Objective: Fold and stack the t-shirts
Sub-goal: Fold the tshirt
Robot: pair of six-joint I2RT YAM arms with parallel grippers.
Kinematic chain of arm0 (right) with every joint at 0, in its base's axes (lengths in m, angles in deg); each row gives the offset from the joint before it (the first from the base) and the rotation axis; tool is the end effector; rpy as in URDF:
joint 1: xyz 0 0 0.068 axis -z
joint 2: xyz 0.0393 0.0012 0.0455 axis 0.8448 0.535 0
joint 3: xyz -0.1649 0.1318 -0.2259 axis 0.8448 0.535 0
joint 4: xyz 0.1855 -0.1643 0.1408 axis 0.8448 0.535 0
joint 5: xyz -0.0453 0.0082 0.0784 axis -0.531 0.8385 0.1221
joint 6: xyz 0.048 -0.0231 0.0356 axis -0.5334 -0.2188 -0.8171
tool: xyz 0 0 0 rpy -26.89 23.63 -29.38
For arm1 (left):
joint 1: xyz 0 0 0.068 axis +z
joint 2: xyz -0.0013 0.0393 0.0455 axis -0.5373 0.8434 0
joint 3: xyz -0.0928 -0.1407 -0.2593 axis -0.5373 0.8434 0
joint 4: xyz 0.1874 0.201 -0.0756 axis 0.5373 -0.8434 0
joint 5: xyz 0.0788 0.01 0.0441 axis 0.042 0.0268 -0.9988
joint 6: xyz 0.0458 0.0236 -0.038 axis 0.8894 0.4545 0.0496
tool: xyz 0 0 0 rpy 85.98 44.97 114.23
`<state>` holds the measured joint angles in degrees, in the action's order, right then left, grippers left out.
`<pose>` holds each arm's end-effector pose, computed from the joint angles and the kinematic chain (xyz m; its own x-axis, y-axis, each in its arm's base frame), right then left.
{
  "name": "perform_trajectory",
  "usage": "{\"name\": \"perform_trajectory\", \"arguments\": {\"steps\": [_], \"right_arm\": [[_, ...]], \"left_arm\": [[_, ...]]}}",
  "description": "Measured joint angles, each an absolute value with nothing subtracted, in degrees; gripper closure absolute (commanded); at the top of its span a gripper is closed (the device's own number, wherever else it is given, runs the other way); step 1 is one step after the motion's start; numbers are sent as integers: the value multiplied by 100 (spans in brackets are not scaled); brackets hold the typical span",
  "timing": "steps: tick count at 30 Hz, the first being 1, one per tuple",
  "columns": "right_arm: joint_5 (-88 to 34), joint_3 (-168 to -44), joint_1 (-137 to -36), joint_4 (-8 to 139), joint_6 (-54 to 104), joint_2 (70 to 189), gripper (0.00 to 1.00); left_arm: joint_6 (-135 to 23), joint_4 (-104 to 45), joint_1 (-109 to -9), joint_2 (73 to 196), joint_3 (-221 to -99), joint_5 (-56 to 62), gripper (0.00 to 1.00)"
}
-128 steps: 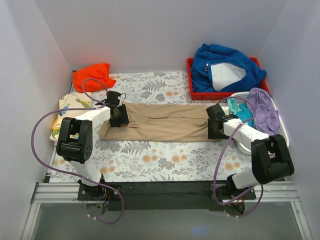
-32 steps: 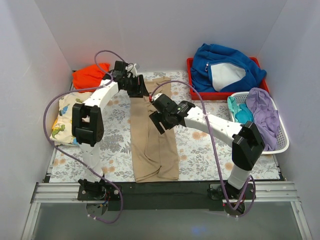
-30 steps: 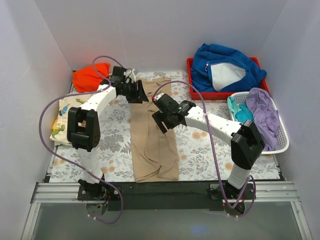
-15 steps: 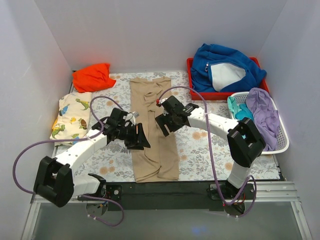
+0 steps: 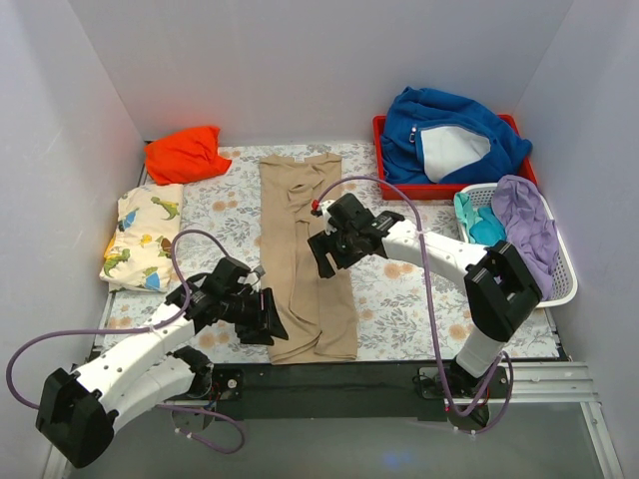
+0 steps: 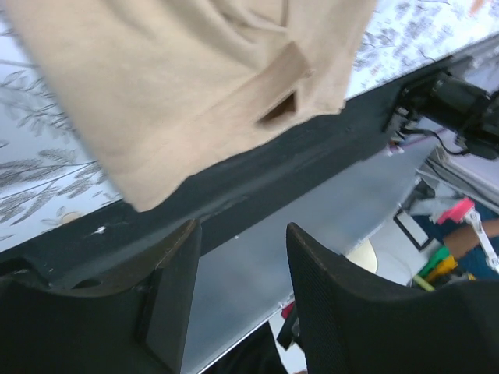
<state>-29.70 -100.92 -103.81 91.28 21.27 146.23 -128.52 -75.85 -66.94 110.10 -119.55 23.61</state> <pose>0.2748 0.2922 0.2426 -0.6861 -0.4511 -0.5708 -0.6388 0.7489 0.1760 0.1154 -0.1084 0.2112 -0.7482 -0.5409 0.3842 -0.6618 0.5678 -0.4896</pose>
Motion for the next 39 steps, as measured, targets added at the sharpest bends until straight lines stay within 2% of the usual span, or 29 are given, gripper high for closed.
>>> {"name": "perform_trajectory", "arguments": {"steps": [6,12,25,34,39], "right_arm": [[-2916,-9948,-10381,9123,2044,14372,18],[-2837,-9913,-10383,9075,2000,14276,18],[-2828,-9882,-10392,9038,2002,14273,18],[-2839,-9788,-10392,9040,2002,14232,18],[-2844,-9771,-10392,9040,2002,14232,18]], "left_arm": [[-13088,-7725,-6766,11113,-11889,1583,58],[-13294,-7624,-6997,11574,-11952,811,55],[-13864,-7618,-9188,13429,-12803,-789,49],[-14127,-7801,-9478,13276,-12829,-1401,50],[-14275,-7889,-9806,13628,-12825,-1650,55]]}}
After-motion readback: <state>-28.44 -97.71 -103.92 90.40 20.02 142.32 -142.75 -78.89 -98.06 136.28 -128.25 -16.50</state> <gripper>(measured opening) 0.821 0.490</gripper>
